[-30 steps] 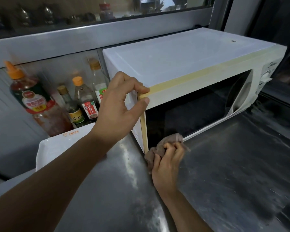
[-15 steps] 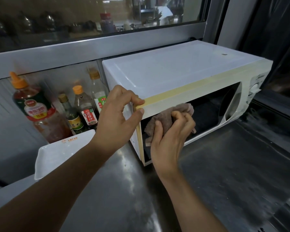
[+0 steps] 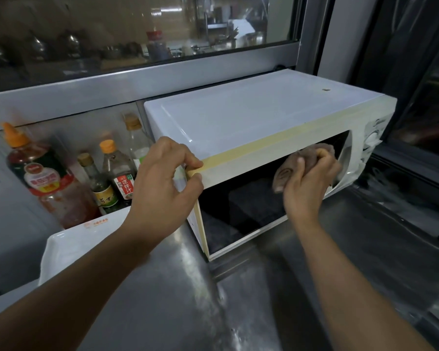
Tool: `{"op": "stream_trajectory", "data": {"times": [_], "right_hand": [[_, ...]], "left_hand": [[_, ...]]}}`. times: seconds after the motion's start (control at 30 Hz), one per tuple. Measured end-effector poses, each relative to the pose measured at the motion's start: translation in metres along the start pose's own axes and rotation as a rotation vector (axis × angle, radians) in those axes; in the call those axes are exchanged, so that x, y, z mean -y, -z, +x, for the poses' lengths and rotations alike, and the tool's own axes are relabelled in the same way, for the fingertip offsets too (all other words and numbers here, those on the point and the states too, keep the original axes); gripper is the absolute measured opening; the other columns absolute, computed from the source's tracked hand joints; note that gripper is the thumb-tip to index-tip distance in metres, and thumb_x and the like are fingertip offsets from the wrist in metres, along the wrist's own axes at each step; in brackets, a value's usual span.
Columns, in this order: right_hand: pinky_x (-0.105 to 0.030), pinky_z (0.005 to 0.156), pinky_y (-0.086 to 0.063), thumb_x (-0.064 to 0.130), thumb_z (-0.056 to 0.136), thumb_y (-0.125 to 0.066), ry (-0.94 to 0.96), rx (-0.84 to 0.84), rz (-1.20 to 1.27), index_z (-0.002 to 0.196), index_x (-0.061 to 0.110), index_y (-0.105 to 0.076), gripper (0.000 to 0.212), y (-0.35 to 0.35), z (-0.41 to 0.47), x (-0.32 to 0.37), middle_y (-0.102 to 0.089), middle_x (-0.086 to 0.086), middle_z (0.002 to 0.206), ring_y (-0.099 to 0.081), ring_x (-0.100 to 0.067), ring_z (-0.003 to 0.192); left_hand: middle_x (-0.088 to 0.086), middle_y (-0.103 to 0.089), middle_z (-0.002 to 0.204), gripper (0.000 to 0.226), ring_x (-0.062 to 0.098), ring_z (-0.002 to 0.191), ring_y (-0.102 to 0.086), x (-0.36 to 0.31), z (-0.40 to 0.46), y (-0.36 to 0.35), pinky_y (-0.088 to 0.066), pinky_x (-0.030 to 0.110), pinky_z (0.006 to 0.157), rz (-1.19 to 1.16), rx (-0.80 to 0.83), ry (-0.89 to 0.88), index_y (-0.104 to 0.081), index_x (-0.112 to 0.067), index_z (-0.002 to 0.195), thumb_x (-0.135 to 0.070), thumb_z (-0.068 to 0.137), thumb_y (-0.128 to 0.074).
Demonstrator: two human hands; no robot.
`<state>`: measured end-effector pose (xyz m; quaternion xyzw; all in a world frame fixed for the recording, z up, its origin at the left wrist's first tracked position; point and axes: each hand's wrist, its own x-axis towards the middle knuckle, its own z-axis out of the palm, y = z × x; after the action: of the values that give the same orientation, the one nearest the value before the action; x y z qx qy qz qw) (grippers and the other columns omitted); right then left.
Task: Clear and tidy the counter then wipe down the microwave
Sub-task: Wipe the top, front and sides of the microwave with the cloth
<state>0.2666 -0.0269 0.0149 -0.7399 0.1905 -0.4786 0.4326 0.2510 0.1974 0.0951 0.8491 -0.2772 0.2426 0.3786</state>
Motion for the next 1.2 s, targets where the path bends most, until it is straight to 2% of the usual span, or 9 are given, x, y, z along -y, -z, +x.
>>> {"op": "stream_trajectory", "data": {"times": [0.13,0.3,0.43,0.6,0.77,0.9,1.0,1.1,1.2], "right_hand": [[-0.023,0.103,-0.020,0.018,0.091,-0.047,0.008,-0.007,-0.026,0.122,-0.007,-0.044,0.040,0.000,-0.024,0.017,-0.037,-0.027,0.128,-0.033,-0.036,0.122],[-0.013,0.110,-0.017,0.026,0.087,-0.037,0.154,0.102,-0.010,0.125,0.006,-0.039,0.043,-0.012,-0.083,0.040,-0.026,-0.018,0.137,-0.025,-0.029,0.132],[-0.027,0.107,-0.024,0.006,0.086,-0.045,0.098,0.026,-0.047,0.122,-0.002,-0.042,0.037,-0.006,-0.033,0.016,-0.028,-0.022,0.136,-0.030,-0.032,0.126],[0.002,0.099,-0.008,-0.002,0.088,-0.045,0.067,-0.013,-0.109,0.126,-0.007,-0.038,0.039,0.010,0.029,-0.019,-0.029,-0.025,0.139,-0.027,-0.027,0.127],[-0.035,0.112,-0.025,-0.001,0.089,-0.044,0.066,-0.018,-0.137,0.124,-0.004,-0.039,0.035,0.016,0.047,-0.035,-0.031,-0.022,0.136,-0.029,-0.031,0.129],[-0.022,0.108,-0.017,-0.002,0.089,-0.043,0.065,-0.064,-0.126,0.125,-0.006,-0.039,0.036,0.008,0.032,-0.047,-0.031,-0.023,0.138,-0.026,-0.026,0.128],[-0.025,0.113,-0.014,-0.004,0.088,-0.046,-0.038,-0.034,-0.101,0.124,-0.009,-0.039,0.037,0.004,0.011,-0.074,-0.032,-0.025,0.138,-0.027,-0.034,0.131],[-0.001,0.103,-0.003,-0.006,0.089,-0.046,-0.076,0.056,-0.129,0.127,-0.012,-0.035,0.040,0.006,-0.006,-0.096,-0.023,-0.026,0.144,-0.022,-0.034,0.134],[0.008,0.096,-0.005,-0.011,0.087,-0.044,-0.094,0.088,-0.123,0.125,-0.013,-0.035,0.039,0.008,-0.012,-0.100,-0.020,-0.026,0.144,-0.026,-0.030,0.131]], "left_hand": [[0.001,-0.054,0.092,0.015,0.017,0.093,-0.051,-0.006,0.004,-0.004,-0.037,0.022,0.078,0.044,-0.056,-0.005,-0.059,-0.009,0.077,-0.022,0.083,-0.057],[-0.001,-0.059,0.098,0.027,0.020,0.096,-0.054,-0.006,0.020,-0.019,-0.042,0.032,0.080,0.068,0.018,-0.102,-0.065,-0.013,0.097,-0.027,0.084,-0.046],[-0.003,-0.058,0.096,0.028,0.021,0.095,-0.054,0.001,0.019,-0.025,-0.040,0.027,0.082,0.015,-0.010,-0.125,-0.068,-0.014,0.097,-0.027,0.087,-0.045],[-0.001,-0.058,0.095,0.028,0.022,0.095,-0.053,0.004,0.018,-0.029,-0.036,0.013,0.083,-0.025,-0.034,-0.113,-0.068,-0.013,0.095,-0.026,0.088,-0.045],[0.000,-0.059,0.096,0.028,0.021,0.095,-0.052,0.004,0.016,-0.031,-0.042,0.039,0.081,-0.034,-0.053,-0.113,-0.068,-0.012,0.096,-0.025,0.089,-0.045],[0.001,-0.060,0.097,0.030,0.021,0.096,-0.052,0.003,0.013,-0.036,-0.040,0.033,0.082,-0.019,-0.097,-0.104,-0.068,-0.010,0.096,-0.025,0.090,-0.043],[-0.001,-0.057,0.096,0.029,0.018,0.096,-0.050,0.003,0.012,-0.038,-0.037,0.026,0.083,-0.016,-0.119,-0.107,-0.067,-0.011,0.097,-0.024,0.090,-0.042],[0.000,-0.057,0.096,0.025,0.018,0.097,-0.049,0.004,0.011,-0.041,-0.035,0.022,0.084,-0.037,-0.132,-0.111,-0.065,-0.017,0.097,-0.022,0.091,-0.042],[0.000,-0.057,0.095,0.024,0.020,0.097,-0.049,0.005,0.011,-0.043,-0.034,0.022,0.084,-0.050,-0.144,-0.113,-0.064,-0.018,0.097,-0.021,0.091,-0.041]]}}
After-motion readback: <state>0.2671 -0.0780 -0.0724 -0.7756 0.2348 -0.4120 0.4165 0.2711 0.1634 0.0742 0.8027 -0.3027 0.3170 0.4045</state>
